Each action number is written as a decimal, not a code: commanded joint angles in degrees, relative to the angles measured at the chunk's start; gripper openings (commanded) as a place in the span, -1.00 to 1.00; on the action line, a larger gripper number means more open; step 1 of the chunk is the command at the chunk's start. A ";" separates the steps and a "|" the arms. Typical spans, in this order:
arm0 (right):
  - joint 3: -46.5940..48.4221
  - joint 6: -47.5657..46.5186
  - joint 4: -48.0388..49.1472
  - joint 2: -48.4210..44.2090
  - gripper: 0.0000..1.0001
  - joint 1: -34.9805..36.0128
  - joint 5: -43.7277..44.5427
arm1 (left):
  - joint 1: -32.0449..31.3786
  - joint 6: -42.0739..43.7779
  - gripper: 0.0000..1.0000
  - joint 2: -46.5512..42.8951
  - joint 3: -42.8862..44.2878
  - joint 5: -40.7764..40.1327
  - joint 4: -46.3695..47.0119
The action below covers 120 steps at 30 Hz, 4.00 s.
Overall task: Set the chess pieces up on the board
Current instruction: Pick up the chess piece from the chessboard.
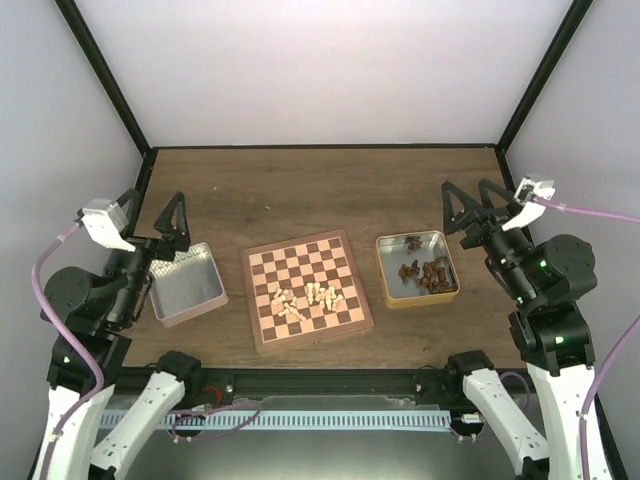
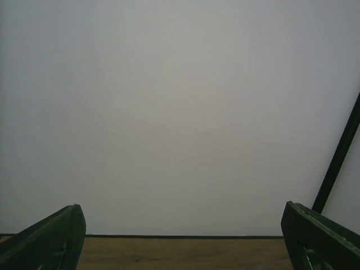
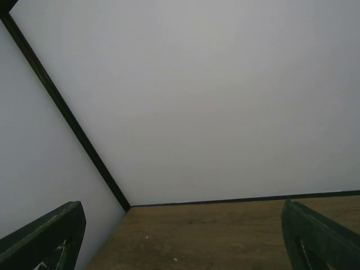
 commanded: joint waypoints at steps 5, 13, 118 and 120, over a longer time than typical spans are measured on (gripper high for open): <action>-2.13 5.18 -0.66 1.30 0.98 -5.12 -16.96 | 9.69 -7.33 0.98 -1.77 -5.15 21.98 0.07; -9.93 5.74 2.59 1.53 1.00 -6.97 -29.73 | 12.85 -15.63 0.99 -9.51 -17.72 36.62 7.01; 0.86 12.28 9.57 59.12 -0.77 47.31 13.08 | -8.98 -30.13 0.44 9.10 -38.04 18.53 13.47; 0.21 13.50 10.36 58.82 -0.77 47.08 11.80 | -9.01 -31.89 0.43 9.90 -40.90 22.79 17.85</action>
